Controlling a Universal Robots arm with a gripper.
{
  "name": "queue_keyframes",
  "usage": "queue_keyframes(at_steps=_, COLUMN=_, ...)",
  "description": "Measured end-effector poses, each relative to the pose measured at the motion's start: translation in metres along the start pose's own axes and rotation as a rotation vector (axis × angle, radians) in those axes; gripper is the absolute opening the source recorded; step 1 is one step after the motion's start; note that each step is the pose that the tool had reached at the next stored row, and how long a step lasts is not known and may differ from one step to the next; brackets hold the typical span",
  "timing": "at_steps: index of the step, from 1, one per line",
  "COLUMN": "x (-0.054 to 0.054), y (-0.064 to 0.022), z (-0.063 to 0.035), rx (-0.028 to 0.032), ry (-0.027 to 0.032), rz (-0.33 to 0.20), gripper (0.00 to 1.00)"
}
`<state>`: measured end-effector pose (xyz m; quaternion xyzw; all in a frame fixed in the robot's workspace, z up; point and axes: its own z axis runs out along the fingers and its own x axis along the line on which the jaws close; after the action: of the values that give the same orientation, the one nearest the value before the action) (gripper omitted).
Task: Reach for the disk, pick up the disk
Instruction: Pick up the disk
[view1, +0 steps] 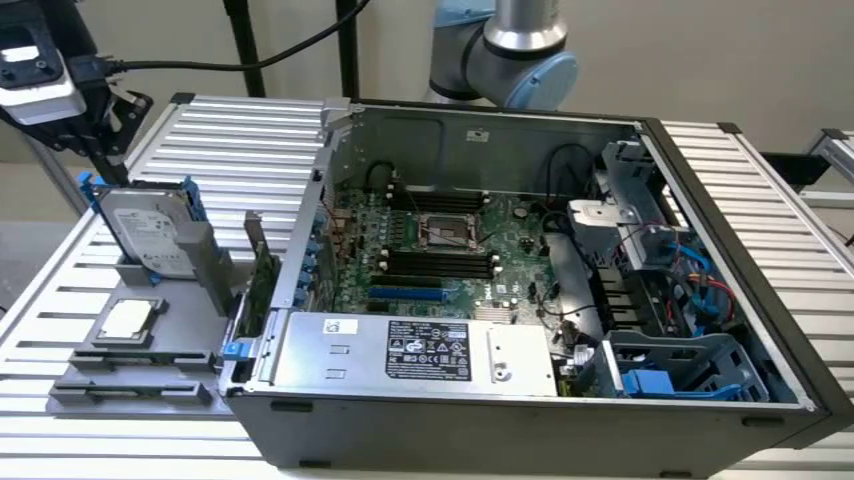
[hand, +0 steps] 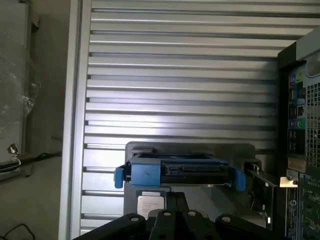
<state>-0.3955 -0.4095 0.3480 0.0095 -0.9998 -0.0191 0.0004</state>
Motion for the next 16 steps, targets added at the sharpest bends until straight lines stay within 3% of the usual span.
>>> queue_keyframes(at_steps=6, x=0.017, y=0.0163, z=0.0007, rx=0.0011, ry=0.0, rz=0.0, gripper=0.11)
queue_keyframes(at_steps=13, x=0.018, y=0.0178, z=0.0007, rx=0.0022, ry=0.0001, rz=-0.003, gripper=0.11)
queue_keyframes(at_steps=16, x=0.018, y=0.0185, z=0.0004, rx=0.0021, ry=0.0016, rz=-0.048, gripper=0.11)
